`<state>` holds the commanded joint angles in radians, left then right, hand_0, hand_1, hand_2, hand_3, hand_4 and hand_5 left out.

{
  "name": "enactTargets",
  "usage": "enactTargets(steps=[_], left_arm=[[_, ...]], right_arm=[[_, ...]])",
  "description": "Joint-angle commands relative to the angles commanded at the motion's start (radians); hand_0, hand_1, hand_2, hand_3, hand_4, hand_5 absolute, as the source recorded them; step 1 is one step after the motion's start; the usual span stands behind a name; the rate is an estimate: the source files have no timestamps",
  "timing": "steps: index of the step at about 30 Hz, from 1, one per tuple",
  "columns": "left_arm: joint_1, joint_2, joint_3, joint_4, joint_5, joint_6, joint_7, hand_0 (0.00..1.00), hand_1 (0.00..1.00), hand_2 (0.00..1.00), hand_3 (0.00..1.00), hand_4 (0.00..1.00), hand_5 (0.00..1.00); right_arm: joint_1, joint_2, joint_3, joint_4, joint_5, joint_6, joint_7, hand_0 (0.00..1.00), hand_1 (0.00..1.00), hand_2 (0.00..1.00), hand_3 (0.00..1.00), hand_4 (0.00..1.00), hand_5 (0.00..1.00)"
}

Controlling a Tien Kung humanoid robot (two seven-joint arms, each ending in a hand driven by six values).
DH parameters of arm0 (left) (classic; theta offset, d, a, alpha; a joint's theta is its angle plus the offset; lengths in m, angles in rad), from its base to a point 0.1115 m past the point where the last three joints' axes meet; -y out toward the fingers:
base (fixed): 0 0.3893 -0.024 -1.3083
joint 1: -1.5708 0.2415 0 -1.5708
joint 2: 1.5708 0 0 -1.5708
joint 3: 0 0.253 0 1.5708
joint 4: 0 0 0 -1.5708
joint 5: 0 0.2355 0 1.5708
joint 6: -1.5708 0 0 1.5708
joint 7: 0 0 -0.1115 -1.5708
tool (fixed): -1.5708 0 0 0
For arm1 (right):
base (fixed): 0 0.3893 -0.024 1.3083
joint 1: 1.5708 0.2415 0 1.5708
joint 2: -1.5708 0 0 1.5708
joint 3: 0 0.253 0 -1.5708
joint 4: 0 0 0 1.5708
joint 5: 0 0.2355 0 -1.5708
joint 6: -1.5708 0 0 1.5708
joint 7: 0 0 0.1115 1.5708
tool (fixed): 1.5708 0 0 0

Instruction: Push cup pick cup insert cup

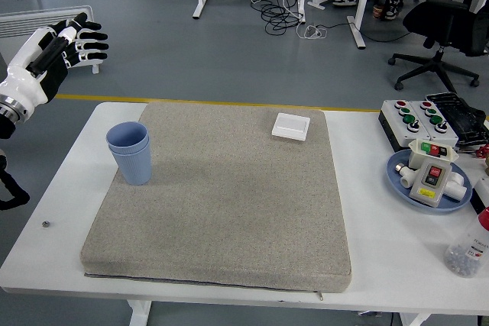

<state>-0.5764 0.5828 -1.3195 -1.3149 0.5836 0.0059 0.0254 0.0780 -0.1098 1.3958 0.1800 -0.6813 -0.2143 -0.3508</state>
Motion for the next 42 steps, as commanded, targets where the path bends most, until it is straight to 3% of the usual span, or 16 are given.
enactTargets(steps=[2, 5, 6, 7, 12, 14, 18, 25, 32, 42], left_arm=[[0.059, -0.010, -0.078, -0.012, -0.011, -0.004, -0.002, 0.550, 0.569, 0.568, 0.520, 0.603, 0.757], [0.168, -0.050, -0.206, -0.009, -0.080, -0.004, -0.032, 0.550, 0.569, 0.568, 0.520, 0.603, 0.757], [0.192, -0.058, -0.236, -0.004, -0.102, -0.001, -0.040, 0.566, 0.579, 0.577, 0.530, 0.605, 0.894], [0.213, -0.066, -0.263, 0.001, -0.125, 0.001, -0.049, 0.566, 0.579, 0.577, 0.530, 0.605, 0.894], [0.284, -0.125, -0.319, 0.031, -0.130, -0.013, -0.076, 0.575, 0.588, 0.584, 0.531, 0.609, 0.865], [0.310, -0.160, -0.339, 0.046, -0.128, -0.022, -0.084, 0.575, 0.588, 0.584, 0.531, 0.609, 0.865], [0.346, -0.212, -0.383, 0.072, -0.140, -0.033, -0.109, 0.578, 0.588, 0.585, 0.527, 0.608, 0.830], [0.381, -0.252, -0.414, 0.104, -0.149, -0.058, -0.101, 0.582, 0.590, 0.585, 0.528, 0.611, 0.843], [0.381, -0.287, -0.417, 0.134, -0.146, -0.087, -0.064, 0.595, 0.594, 0.586, 0.528, 0.616, 0.870], [0.384, -0.321, -0.416, 0.168, -0.164, -0.115, -0.057, 0.600, 0.600, 0.588, 0.531, 0.607, 0.903]], right_arm=[[0.000, 0.000, 0.001, 0.000, -0.002, 0.000, 0.000, 0.679, 0.594, 0.604, 0.588, 0.131, 0.539], [-0.001, 0.001, 0.005, 0.000, -0.003, 0.001, 0.001, 0.679, 0.594, 0.604, 0.588, 0.131, 0.539], [-0.002, 0.001, 0.006, 0.000, -0.004, 0.001, 0.001, 0.679, 0.596, 0.603, 0.587, 0.130, 0.542], [-0.003, 0.001, 0.006, 0.000, -0.004, 0.001, 0.001, 0.679, 0.596, 0.603, 0.587, 0.130, 0.542], [-0.008, 0.003, 0.012, 0.000, -0.012, 0.001, 0.001, 0.679, 0.595, 0.603, 0.587, 0.129, 0.542], [-0.010, 0.004, 0.014, 0.000, -0.015, 0.000, 0.001, 0.679, 0.595, 0.603, 0.587, 0.129, 0.542], [-0.011, 0.004, 0.017, 0.000, -0.019, 0.001, 0.001, 0.678, 0.596, 0.603, 0.587, 0.129, 0.543], [-0.005, 0.002, 0.020, 0.000, -0.017, 0.002, 0.003, 0.678, 0.596, 0.603, 0.587, 0.129, 0.544], [0.002, 0.001, 0.022, 0.000, -0.014, 0.003, 0.004, 0.678, 0.595, 0.603, 0.587, 0.128, 0.544], [0.010, -0.002, 0.027, 0.000, -0.015, 0.005, 0.006, 0.678, 0.596, 0.604, 0.587, 0.126, 0.548]])
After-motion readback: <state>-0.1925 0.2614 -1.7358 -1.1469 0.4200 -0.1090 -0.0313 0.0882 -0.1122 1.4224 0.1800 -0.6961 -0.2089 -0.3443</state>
